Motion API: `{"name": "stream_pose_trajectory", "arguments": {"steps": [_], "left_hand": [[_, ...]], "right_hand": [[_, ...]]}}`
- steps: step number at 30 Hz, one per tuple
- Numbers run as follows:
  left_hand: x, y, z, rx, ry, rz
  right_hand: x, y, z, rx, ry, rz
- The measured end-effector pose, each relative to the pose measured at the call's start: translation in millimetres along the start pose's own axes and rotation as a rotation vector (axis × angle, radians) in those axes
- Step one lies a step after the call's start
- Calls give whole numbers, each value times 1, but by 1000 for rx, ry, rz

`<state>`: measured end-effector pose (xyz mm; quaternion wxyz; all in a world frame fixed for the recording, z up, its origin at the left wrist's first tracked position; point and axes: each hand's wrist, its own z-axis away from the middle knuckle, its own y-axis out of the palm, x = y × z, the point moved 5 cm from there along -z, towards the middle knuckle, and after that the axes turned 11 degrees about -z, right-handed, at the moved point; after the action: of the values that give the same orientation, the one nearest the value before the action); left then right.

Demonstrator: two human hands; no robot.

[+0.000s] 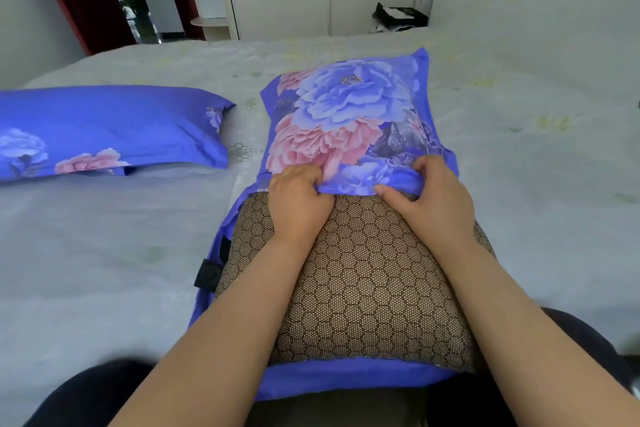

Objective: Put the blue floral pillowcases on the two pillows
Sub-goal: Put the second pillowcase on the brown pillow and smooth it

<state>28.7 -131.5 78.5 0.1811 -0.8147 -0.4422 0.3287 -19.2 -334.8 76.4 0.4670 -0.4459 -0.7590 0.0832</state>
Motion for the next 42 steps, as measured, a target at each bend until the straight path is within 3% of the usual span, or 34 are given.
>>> {"name": "stream_pose_trajectory", "arguments": {"steps": [7, 13, 16, 18, 21, 26, 31, 33, 38, 42], "left_hand": [[-3, -1, 12, -67, 152, -46], [-4, -7, 13, -91, 180, -38], [-2, -5, 17, -97, 171, -95], [0, -4, 19, -105, 135, -109], [7, -6, 18, -101, 38, -137], [53, -12, 11, -16, -408, -98], [102, -10, 14, 240, -584, -213], [111, -15, 19, 270, -604, -239], [101, -39, 36, 14, -510, -209], [113, -27, 50, 325, -595, -278]], "right_hand": [[22, 15, 1, -10, -242, 129], [-44, -14, -13, -208, 237, 65], [-56, -22, 8, -299, 316, -56], [-57, -26, 19, -355, 311, -77], [-64, -25, 24, -267, 362, 21], [-61, -23, 18, -120, 418, 112], [-66, -23, 18, -136, 430, 94], [-66, -23, 19, -164, 424, 82], [-65, -30, 27, -311, 276, 102], [-84, -25, 26, -174, 430, 101]]}}
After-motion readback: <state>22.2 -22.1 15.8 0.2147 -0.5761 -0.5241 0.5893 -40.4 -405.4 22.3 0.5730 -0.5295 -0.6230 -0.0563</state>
